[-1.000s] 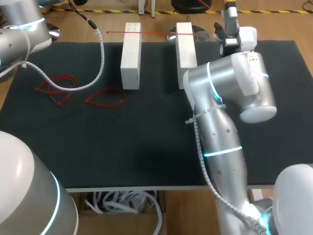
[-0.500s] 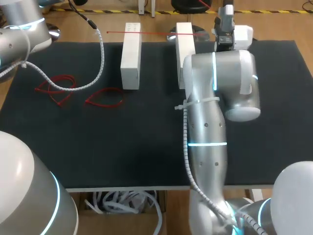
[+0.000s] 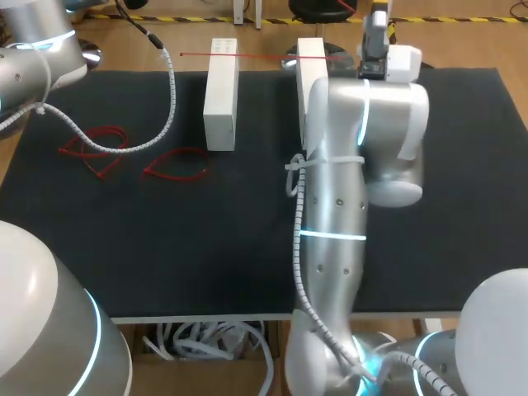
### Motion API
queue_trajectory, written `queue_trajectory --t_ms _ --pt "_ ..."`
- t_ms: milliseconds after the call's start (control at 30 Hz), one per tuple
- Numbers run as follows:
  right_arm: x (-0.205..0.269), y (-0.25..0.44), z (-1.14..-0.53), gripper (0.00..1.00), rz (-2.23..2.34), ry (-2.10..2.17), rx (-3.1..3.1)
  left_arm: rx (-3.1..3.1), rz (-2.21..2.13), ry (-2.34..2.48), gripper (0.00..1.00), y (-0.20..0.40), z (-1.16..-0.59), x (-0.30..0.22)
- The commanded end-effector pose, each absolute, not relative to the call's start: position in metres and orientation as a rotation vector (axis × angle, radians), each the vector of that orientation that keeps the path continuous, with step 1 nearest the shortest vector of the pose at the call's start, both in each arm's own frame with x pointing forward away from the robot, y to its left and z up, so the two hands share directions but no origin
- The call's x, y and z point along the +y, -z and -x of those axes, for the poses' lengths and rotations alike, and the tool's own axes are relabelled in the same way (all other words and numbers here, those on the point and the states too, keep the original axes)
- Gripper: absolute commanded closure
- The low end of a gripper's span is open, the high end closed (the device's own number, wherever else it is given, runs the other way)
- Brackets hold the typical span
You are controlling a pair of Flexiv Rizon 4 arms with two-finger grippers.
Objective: Grab the tape and strap the tape.
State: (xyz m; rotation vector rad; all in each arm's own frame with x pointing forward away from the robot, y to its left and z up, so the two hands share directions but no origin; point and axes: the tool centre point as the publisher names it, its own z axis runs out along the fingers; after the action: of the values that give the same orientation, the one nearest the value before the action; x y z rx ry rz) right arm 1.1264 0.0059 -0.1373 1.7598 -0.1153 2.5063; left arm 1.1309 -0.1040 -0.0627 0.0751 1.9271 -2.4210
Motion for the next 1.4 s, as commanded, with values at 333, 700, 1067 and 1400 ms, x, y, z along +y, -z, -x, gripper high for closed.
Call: queue_trajectory --t_ms 333,700,1067,1400 --pt "0.010 0.137 -1.127 0.72 -1.655 -2.319 -0.442 1.927 -0.079 2.422 1.00 0.063 -1.132 -0.104" --pt "0.003 0.145 -1.133 0.64 -1.653 -2.291 -0.397 1.927 -0.079 2.422 1.00 0.063 -1.132 -0.104" --pt "0.001 0.147 -1.141 0.61 -1.663 -2.287 -0.340 1.927 -0.079 2.422 1.00 0.063 -1.132 -0.104" --pt "0.002 0.146 -1.144 1.00 -1.670 -2.286 -0.273 1.927 -0.079 2.422 1.00 0.063 -1.132 -0.104"
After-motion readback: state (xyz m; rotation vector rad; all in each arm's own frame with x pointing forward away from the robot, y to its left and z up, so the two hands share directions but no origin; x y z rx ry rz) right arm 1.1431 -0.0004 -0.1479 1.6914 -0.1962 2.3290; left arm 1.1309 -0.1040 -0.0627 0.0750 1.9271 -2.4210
